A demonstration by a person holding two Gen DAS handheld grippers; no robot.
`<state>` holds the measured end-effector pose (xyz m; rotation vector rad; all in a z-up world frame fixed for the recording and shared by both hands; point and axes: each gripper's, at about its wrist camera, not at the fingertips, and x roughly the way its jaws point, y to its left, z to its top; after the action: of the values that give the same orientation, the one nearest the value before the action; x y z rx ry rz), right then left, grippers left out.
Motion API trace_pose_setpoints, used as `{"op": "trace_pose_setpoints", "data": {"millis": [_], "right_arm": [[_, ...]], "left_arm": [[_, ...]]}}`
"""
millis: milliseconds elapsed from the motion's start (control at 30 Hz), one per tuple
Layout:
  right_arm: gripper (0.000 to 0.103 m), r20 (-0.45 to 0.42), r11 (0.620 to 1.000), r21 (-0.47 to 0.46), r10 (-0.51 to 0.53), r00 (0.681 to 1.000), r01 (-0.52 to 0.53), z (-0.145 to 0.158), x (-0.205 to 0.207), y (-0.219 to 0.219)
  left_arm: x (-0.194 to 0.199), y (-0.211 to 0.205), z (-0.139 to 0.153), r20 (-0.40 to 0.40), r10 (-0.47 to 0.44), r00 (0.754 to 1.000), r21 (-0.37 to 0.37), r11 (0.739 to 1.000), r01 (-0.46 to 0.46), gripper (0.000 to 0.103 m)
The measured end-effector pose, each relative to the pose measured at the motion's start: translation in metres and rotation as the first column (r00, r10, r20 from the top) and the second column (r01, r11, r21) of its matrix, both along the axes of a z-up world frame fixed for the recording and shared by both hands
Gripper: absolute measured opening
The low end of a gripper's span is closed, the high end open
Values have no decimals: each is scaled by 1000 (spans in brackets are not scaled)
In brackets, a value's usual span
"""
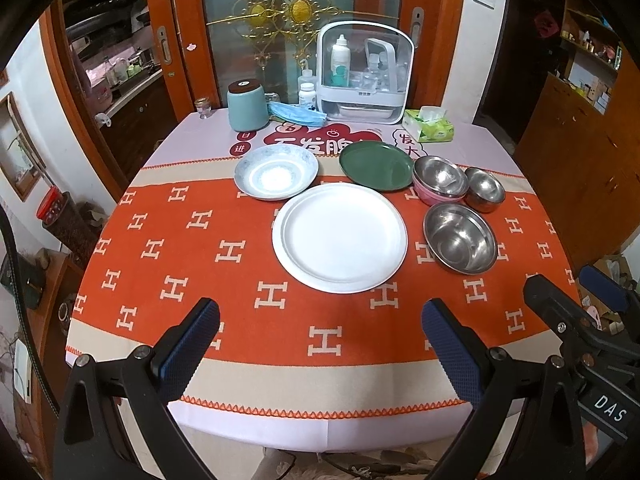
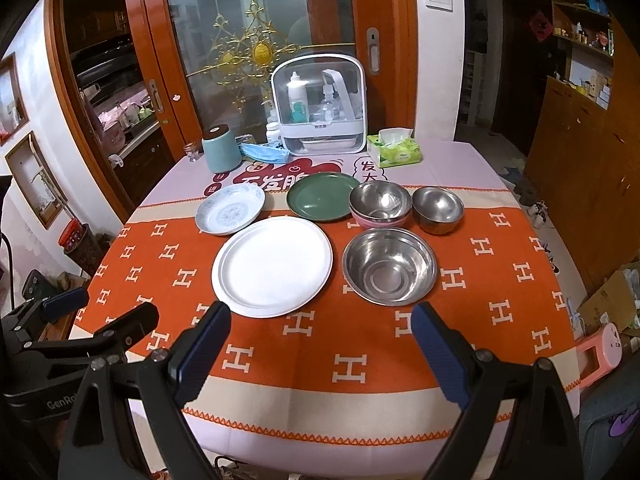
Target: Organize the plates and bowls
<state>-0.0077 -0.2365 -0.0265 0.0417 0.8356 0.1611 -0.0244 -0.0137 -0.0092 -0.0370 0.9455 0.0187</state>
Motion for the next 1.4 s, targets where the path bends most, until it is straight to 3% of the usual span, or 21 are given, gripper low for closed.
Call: {"op": "trace_pose_setpoints", "data": {"millis": [867,1133,1300,1400], "right_arm": [[92,-21,1000,15,25,999,-24,-6,2,2],[92,-36,1000,-8,13,999,-14,-9,37,17],[89,-61,1000,-12,6,998,-7,-11,80,19],[86,-91,1000,-24,14,996,-16,-19,108,22]], "left_arm": [[2,3,-7,-14,23,1000,49,999,-22,101],[46,34,-7,-13,28,1000,45,999,-28,101],[92,62,-12,-4,39,999,44,998,-39,101],[124,79,-26,-42,38,998,30,999,-37,101]]}}
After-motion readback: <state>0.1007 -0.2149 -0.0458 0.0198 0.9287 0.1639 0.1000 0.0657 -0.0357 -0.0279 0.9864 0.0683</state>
